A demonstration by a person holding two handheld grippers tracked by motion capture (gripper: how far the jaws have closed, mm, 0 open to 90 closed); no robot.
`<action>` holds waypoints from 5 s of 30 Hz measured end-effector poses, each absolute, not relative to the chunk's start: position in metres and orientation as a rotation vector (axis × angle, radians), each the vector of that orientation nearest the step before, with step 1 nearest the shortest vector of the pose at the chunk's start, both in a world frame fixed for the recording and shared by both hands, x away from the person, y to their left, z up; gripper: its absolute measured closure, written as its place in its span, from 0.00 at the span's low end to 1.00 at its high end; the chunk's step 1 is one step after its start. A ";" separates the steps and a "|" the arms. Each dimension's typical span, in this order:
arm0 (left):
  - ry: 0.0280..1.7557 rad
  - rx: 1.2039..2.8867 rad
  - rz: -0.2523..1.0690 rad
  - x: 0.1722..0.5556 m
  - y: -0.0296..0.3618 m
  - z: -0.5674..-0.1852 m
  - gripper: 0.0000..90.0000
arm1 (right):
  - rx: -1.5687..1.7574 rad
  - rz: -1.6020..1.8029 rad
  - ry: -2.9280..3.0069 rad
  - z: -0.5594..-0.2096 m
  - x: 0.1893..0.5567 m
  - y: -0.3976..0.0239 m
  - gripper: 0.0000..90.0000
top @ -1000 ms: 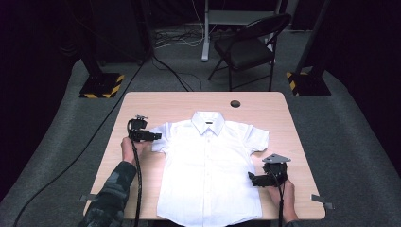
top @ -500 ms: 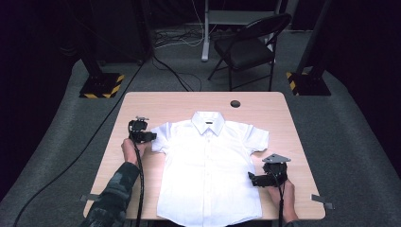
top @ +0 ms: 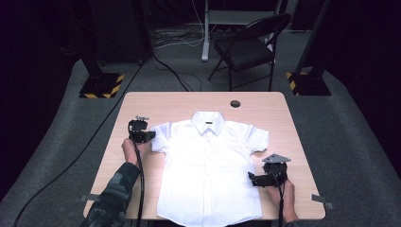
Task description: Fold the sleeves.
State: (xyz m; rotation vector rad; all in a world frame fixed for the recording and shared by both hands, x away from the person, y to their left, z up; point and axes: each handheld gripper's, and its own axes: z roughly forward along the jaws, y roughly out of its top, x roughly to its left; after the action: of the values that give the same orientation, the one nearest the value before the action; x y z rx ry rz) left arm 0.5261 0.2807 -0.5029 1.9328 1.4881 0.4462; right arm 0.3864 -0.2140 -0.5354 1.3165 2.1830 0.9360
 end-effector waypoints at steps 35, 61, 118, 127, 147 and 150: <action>1.320 1.938 0.460 0.513 0.251 -0.451 0.97 | 1.317 0.936 2.183 -0.535 0.386 -0.214 0.00; 1.216 2.010 0.412 0.520 0.208 -0.448 0.97 | 1.317 0.936 2.183 -0.535 0.386 -0.214 0.00; 1.177 2.307 0.336 0.519 0.170 -0.502 0.16 | 1.317 0.937 2.183 -0.535 0.386 -0.214 0.00; 1.172 2.330 0.353 0.518 0.167 -0.509 0.12 | 1.318 0.937 2.183 -0.535 0.387 -0.214 0.00; 1.209 2.328 0.354 0.511 0.182 -0.502 0.02 | 1.318 0.936 2.183 -0.535 0.387 -0.214 0.00; 1.216 2.333 0.340 0.511 0.182 -0.507 0.02 | 1.318 0.937 2.183 -0.535 0.387 -0.214 0.00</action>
State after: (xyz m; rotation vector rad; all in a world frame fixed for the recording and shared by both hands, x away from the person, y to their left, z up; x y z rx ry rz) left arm 0.5113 0.1818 -0.5068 2.3333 1.2158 0.3401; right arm 0.3865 -0.2140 -0.5354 1.3183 2.1829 0.9365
